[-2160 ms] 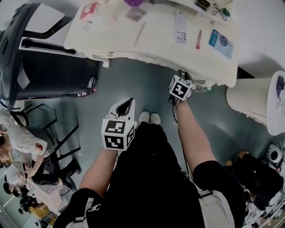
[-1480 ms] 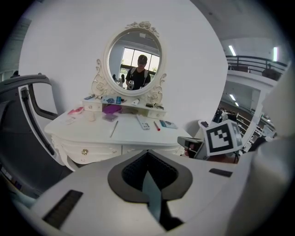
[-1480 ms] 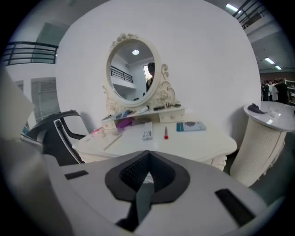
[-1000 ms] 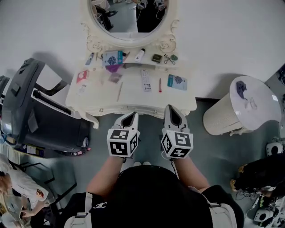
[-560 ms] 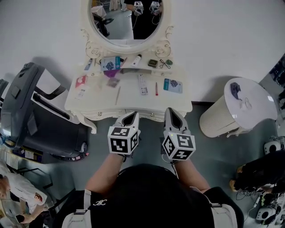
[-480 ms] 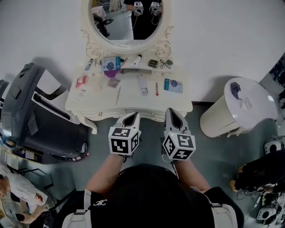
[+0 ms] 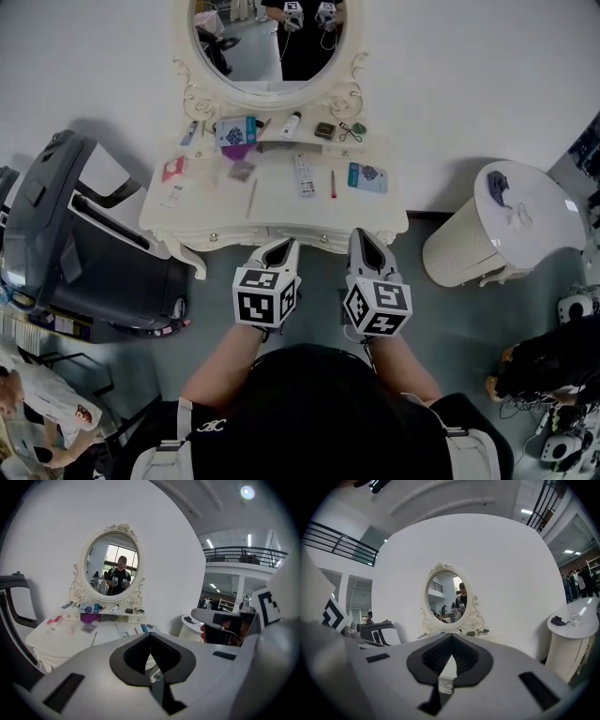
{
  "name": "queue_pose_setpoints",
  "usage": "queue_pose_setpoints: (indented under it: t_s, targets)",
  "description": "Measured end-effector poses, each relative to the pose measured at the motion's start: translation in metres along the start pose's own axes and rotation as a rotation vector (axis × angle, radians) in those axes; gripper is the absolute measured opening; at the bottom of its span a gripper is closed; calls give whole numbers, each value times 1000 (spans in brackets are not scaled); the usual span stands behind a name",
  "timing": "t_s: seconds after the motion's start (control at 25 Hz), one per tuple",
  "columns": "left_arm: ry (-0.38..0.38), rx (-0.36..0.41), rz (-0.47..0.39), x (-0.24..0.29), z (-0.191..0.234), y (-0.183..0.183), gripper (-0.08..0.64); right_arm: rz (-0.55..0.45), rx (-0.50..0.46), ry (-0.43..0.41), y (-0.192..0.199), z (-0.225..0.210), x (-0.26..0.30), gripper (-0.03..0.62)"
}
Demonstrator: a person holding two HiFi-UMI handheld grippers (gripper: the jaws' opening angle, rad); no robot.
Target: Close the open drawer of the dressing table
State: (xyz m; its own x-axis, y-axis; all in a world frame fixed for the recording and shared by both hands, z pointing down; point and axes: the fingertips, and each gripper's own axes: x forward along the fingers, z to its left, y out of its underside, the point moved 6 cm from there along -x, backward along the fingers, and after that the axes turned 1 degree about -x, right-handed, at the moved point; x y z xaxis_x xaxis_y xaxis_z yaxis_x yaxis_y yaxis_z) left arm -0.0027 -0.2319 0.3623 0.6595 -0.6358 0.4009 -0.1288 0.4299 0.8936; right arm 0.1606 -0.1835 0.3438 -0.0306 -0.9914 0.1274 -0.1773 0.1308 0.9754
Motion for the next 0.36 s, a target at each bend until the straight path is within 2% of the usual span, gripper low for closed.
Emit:
queue_pose_setpoints:
  t_s: [0.36]
  targets:
    - [-6, 4, 4, 2, 0, 1, 7, 14, 27, -14, 4, 0, 0, 9]
